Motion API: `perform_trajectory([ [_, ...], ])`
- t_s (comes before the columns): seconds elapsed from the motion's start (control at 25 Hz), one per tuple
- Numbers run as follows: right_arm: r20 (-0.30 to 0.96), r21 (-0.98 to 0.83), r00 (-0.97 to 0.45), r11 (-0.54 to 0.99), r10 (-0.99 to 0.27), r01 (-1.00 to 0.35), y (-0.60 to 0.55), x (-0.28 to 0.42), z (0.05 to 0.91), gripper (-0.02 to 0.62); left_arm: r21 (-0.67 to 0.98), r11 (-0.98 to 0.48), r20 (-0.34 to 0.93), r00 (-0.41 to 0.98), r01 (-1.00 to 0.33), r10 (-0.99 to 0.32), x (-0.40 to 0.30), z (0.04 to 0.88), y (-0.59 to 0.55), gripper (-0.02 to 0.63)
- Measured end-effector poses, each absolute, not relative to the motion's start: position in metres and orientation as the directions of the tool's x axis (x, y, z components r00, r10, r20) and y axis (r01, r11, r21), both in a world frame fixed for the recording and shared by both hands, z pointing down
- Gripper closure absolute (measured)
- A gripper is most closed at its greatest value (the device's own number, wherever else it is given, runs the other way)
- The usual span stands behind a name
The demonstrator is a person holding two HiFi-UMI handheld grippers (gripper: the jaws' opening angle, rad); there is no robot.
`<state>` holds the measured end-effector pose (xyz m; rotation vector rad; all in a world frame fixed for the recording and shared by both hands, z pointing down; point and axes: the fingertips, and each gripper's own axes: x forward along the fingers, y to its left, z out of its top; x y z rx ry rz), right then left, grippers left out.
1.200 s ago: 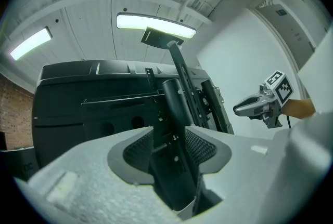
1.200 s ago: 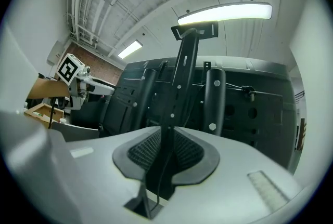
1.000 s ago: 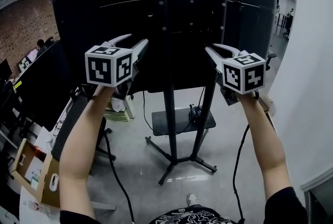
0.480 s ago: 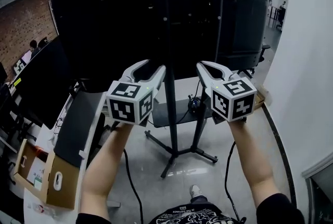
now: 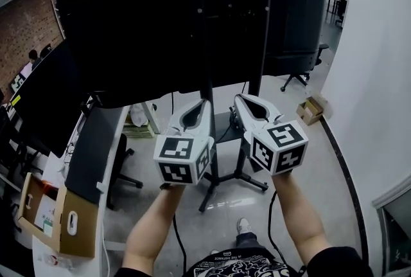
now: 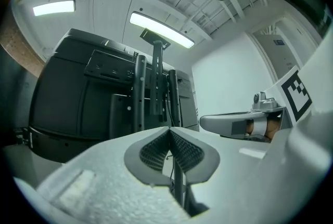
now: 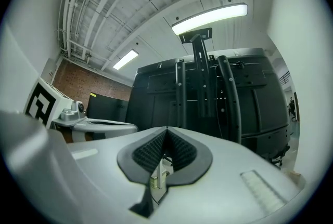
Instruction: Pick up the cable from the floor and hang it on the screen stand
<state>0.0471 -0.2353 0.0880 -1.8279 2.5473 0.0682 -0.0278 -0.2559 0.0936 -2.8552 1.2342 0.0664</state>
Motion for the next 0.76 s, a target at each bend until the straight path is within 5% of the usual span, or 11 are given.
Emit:
perform_trajectory([
  [0.76, 0.011, 0.022, -0.326, 0.326, -0.945, -0.945, -0.241, 0.052, 0.112, 0.589, 0.017, -0.704, -0.008, 0.704, -0.710, -0.710, 0.000, 0.121, -0.250, 0.605],
])
